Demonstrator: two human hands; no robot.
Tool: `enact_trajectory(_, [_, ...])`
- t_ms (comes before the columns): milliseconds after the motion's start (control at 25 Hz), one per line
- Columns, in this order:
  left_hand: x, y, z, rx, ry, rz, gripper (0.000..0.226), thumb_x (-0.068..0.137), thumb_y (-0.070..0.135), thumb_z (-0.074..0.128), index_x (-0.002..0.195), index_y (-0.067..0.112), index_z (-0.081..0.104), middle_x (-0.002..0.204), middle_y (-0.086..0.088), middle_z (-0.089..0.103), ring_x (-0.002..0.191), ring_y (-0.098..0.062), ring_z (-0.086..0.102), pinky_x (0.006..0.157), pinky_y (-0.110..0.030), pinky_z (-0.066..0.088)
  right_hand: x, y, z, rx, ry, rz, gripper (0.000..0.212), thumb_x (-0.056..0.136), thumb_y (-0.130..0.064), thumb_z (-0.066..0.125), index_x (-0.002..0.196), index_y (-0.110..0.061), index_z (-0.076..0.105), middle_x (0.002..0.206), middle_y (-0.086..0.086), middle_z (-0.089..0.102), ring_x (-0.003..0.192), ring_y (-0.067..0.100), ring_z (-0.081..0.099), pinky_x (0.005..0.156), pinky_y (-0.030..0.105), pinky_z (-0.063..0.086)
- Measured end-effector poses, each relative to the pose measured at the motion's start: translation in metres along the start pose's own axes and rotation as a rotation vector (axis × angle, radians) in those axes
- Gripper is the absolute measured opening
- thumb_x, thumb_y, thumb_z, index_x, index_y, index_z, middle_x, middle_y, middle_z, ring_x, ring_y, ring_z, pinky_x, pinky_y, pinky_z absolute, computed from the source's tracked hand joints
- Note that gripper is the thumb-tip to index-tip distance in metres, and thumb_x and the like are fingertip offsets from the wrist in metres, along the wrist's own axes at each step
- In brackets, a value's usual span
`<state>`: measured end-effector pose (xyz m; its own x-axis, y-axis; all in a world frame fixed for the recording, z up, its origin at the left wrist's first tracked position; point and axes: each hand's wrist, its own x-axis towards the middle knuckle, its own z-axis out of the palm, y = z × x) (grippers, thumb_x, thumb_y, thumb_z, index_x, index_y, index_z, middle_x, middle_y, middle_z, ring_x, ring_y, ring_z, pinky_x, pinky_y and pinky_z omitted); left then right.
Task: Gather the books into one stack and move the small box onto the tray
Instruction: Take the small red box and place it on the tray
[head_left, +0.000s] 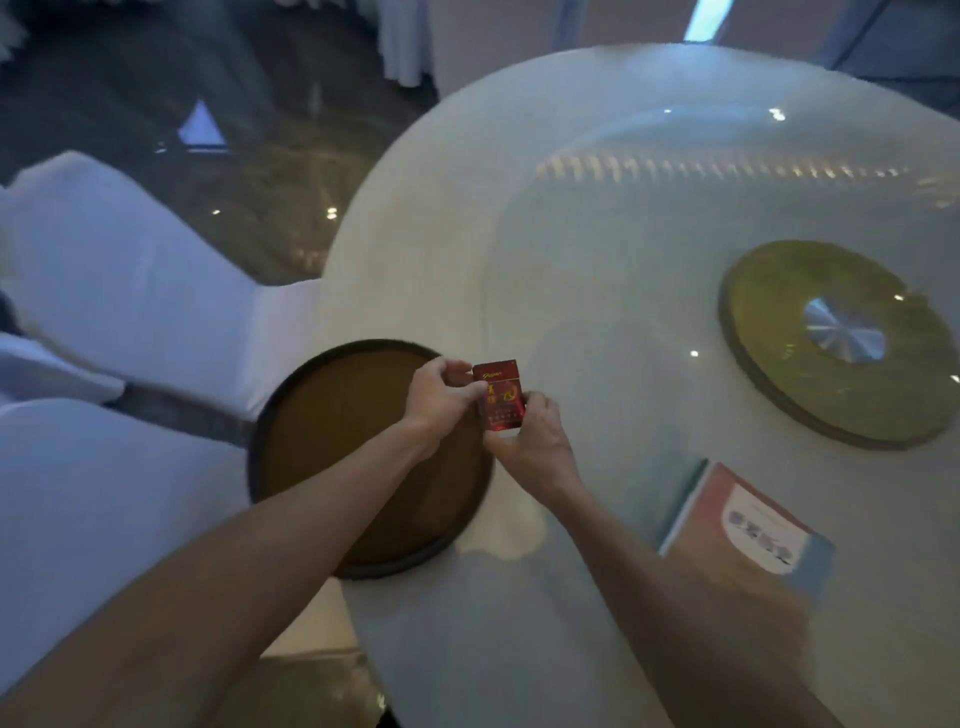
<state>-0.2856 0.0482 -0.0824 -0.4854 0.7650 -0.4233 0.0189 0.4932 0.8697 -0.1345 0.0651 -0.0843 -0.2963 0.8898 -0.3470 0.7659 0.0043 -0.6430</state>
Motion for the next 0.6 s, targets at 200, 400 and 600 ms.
enact_trajectory(200, [-0.013, -0.054, -0.085, 0.03, 0.108, -0.051, 0.032, 0.085, 0.017, 0.078, 0.116, 0.016, 0.068, 0.101, 0.002, 0.07, 0.092, -0.008, 0.064, 0.068, -0.015, 0.047, -0.009, -0.047, 0.074, -0.098, -0.127, -0.073, 0.06, 0.086, -0.036, 0.076, 0.134, -0.013, 0.049, 0.12, 0.003, 0.05, 0.101, 0.02, 0.059, 0.082, 0.034, 0.055])
enact_trajectory(400, [-0.028, -0.11, -0.117, 0.108, 0.14, -0.13, 0.034, 0.088, 0.016, 0.075, 0.121, 0.012, 0.068, 0.106, 0.0, 0.071, 0.096, -0.012, 0.067, 0.086, -0.025, 0.055, -0.025, -0.054, 0.13, -0.193, -0.256, -0.037, 0.053, 0.09, -0.034, 0.075, 0.13, -0.013, 0.049, 0.118, 0.002, 0.047, 0.098, 0.02, 0.061, 0.075, 0.029, 0.05])
enact_trajectory(600, [-0.029, -0.137, -0.113, 0.153, 0.102, -0.224, 0.033, 0.087, 0.016, 0.077, 0.118, 0.008, 0.071, 0.098, -0.007, 0.076, 0.09, -0.019, 0.073, 0.088, -0.037, 0.06, -0.032, -0.047, 0.154, -0.271, -0.301, 0.024, 0.051, 0.09, -0.034, 0.074, 0.128, -0.011, 0.049, 0.126, 0.008, 0.049, 0.105, 0.028, 0.064, 0.09, 0.043, 0.058])
